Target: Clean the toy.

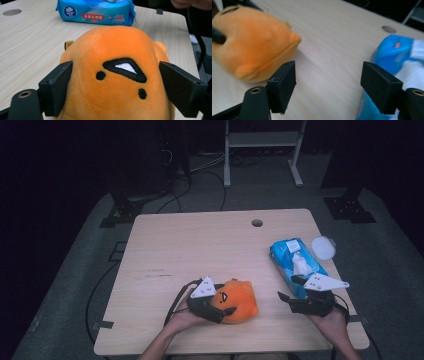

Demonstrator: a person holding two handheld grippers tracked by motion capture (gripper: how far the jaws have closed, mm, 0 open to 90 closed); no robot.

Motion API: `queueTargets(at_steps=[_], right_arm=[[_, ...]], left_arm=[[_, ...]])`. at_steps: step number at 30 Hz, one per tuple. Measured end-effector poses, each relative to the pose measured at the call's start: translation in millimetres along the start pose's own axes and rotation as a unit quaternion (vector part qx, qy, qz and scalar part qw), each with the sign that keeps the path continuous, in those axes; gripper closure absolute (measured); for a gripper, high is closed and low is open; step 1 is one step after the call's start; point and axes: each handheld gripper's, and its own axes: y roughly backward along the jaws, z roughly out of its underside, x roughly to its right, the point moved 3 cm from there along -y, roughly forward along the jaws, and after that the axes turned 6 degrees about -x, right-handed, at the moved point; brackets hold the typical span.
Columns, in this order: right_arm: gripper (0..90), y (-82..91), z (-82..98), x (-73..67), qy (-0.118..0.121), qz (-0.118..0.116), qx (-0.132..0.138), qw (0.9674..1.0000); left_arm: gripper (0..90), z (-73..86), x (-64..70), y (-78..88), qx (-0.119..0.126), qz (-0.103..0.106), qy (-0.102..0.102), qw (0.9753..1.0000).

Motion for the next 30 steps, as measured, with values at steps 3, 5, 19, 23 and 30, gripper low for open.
queueTargets(at_steps=[3, 5, 19, 23, 30], right_arm=[[27.3, 3.2, -6.1, 12.4, -0.001, 0.02, 0.006, 0.9998], [27.5, 3.1, -8.1, 23.5, -0.006, 0.035, 0.003, 0.9993], [47.9, -20.9, 3.0, 84.9, -0.048, 0.095, -0.047, 0.9931], [59.9, -28.4, 5.0, 88.3, -0.055, 0.092, -0.06, 0.9924], [82.0, -24.3, 3.8, 88.6, -0.062, 0.093, -0.058, 0.992]], left_arm=[[13.5, 0.5, 0.2, -0.6, 0.001, 0.0, -0.001, 1.0], [13.0, 0.9, 0.2, -0.7, 0.003, 0.0, -0.001, 1.0], [10.9, 0.8, 0.8, -2.9, 0.0, 0.001, 0.001, 1.0], [10.5, 0.2, 1.7, -3.0, -0.003, -0.001, 0.0, 1.0], [9.6, -0.7, 0.9, -2.9, -0.006, -0.001, -0.003, 1.0]])
